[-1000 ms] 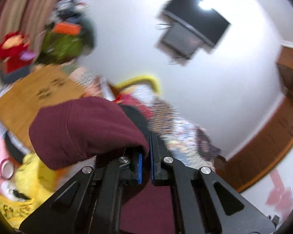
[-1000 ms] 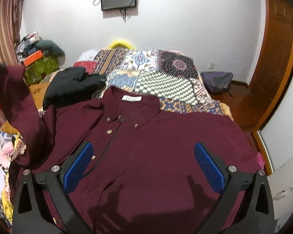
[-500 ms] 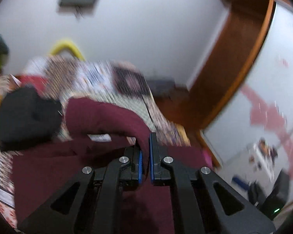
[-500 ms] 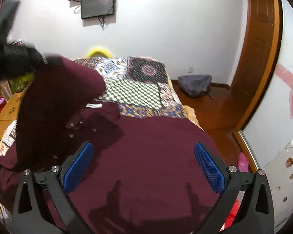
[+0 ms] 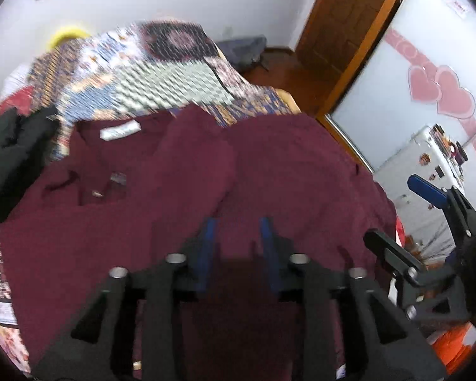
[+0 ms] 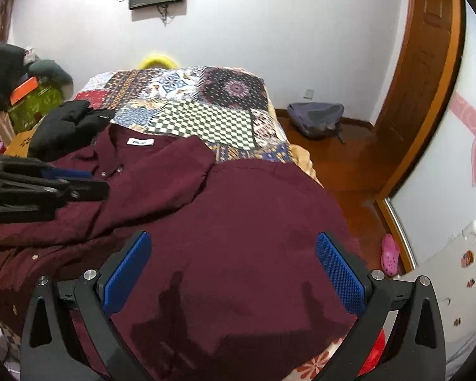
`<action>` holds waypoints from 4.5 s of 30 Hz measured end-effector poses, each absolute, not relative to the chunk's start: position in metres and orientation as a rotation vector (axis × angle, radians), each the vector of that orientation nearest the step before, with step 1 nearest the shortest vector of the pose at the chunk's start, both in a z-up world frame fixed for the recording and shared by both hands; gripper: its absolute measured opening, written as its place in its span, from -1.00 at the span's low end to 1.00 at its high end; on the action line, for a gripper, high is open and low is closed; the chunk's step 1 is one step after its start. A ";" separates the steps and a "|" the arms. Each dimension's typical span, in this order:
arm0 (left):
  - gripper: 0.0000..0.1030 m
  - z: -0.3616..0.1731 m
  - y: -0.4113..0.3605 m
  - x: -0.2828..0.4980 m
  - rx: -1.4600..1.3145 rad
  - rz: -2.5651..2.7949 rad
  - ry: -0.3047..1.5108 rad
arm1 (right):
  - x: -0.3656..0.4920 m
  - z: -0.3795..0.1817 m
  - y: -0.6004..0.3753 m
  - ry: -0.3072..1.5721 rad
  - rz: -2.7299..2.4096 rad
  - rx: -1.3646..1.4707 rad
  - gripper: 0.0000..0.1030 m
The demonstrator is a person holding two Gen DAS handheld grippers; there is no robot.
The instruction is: Fold large clothes
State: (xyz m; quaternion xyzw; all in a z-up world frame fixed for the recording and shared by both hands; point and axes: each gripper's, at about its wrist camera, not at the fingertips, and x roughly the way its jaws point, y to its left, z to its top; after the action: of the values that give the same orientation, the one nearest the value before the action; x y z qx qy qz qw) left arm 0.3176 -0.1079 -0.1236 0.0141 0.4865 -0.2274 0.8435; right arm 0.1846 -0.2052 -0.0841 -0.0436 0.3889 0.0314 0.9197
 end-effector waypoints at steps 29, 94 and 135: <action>0.30 -0.165 0.203 0.329 -0.119 0.067 1.026 | 0.396 -0.179 -0.105 1.208 0.142 0.023 0.54; 0.57 -0.244 0.137 0.261 -0.090 0.035 1.157 | 0.230 -0.105 -0.269 0.893 0.045 0.376 -0.80; 0.60 -0.131 -0.039 0.317 -0.034 -0.236 0.924 | 0.155 -0.206 -0.444 1.018 -0.124 0.917 0.21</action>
State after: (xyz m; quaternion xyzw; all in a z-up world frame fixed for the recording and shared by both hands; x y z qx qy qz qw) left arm 0.3172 -0.0393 -0.1307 -0.0164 0.4448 -0.1136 0.8883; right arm 0.1554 -0.4442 -0.2060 0.4232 0.4697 -0.0573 0.7726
